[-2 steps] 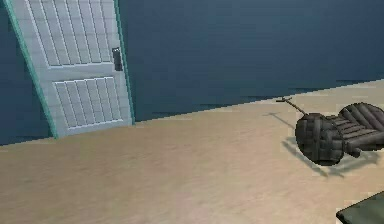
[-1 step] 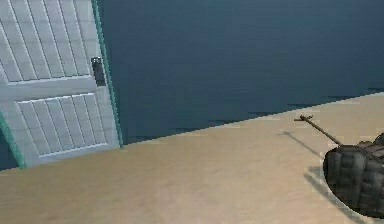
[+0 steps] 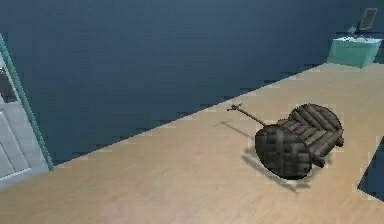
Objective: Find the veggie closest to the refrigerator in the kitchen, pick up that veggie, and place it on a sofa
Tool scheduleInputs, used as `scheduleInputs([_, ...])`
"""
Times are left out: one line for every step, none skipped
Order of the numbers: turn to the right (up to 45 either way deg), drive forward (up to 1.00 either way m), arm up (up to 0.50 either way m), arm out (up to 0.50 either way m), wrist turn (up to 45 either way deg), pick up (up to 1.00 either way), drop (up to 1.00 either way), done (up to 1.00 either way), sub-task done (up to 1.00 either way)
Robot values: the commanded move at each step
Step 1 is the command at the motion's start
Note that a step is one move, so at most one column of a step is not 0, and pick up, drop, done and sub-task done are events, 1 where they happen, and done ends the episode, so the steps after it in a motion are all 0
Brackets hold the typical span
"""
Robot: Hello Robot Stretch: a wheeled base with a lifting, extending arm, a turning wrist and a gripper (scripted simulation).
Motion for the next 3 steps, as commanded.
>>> scheduleInputs([0.0, 1.00, 0.00, 0.00, 0.0, 0.00, 0.00, 0.00, 0.00])
scheduleInputs([0.0, 0.55, 0.00, 0.00, 0.0, 0.00, 0.00, 0.00, 0.00])
scheduleInputs([0.0, 0.60, 0.00, 0.00, 0.0, 0.00, 0.00, 0.00, 0.00])
